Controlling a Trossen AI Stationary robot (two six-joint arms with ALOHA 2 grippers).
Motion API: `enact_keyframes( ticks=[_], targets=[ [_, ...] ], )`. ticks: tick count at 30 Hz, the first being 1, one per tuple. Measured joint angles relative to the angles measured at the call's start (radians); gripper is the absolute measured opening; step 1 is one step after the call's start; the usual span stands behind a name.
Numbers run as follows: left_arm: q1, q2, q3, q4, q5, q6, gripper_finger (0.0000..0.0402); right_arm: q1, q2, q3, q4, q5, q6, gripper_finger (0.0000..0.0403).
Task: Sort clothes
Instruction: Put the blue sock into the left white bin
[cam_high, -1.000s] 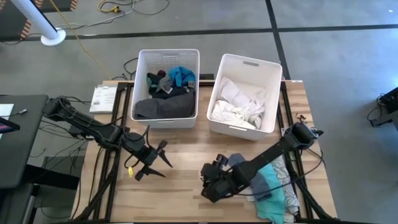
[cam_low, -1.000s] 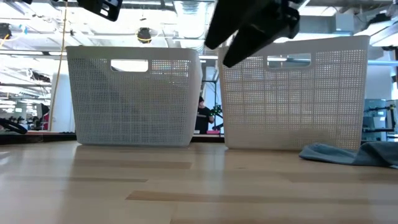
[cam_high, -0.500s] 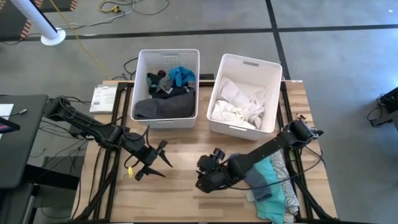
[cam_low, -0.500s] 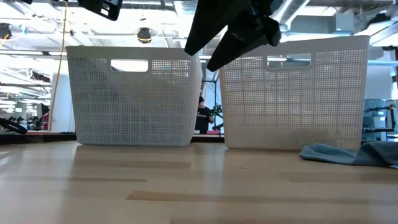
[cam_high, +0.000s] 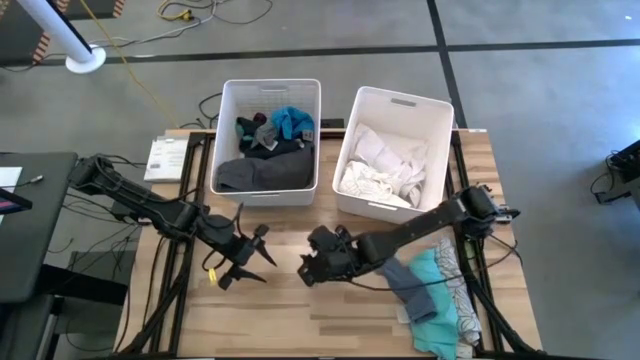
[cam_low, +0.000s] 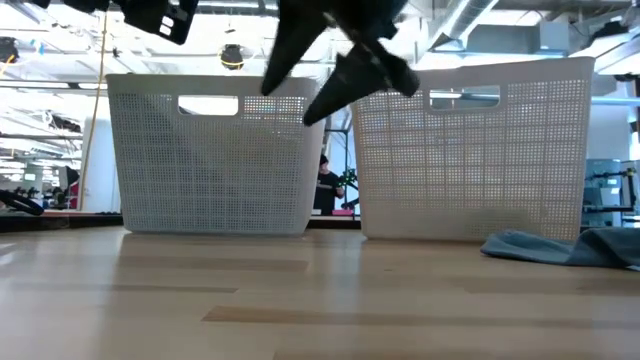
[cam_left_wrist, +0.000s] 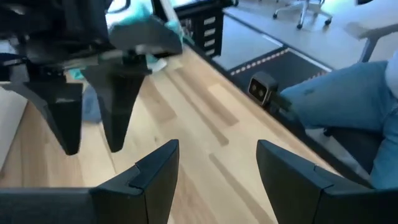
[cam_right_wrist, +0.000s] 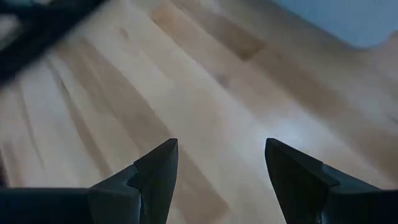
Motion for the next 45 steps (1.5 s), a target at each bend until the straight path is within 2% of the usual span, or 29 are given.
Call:
enact_keyframes(
  ticks=[2,7,14,24,28,34,38,45],
  targets=[
    [0.0,0.0,0.0,-0.021,-0.02,0.0,0.021,-0.009,0.006,0.001,0.045,0.034,-0.021,0.0254],
    [-0.002,0.029,0.0,-0.054,-0.029,0.003,0.021,-0.038,0.028,0.0,0.04,0.036,-0.16,0.0254],
    [-0.01,0.14,0.0,-0.038,-0.03,0.006,0.021,-0.025,0.026,0.002,0.075,0.007,-0.167,0.0254],
    [-0.045,0.362,0.0,0.132,-0.03,0.011,0.021,0.054,0.024,0.001,-0.045,-0.005,-0.155,0.0254],
    [-0.051,0.44,0.0,0.218,-0.03,0.003,0.021,0.089,0.024,0.001,-0.192,-0.044,-0.187,0.0254],
    [-0.055,0.518,0.0,0.299,-0.031,-0.025,0.021,0.121,0.024,0.002,-0.602,-0.123,0.052,0.0254],
    [-0.059,0.541,0.0,0.319,-0.031,-0.036,0.021,0.17,0.024,0.002,-0.799,-0.182,0.125,0.0254],
    [-0.068,0.541,0.0,0.353,-0.035,-0.038,0.021,0.256,0.024,-0.004,-0.914,-0.28,0.223,0.0254]
  ],
)
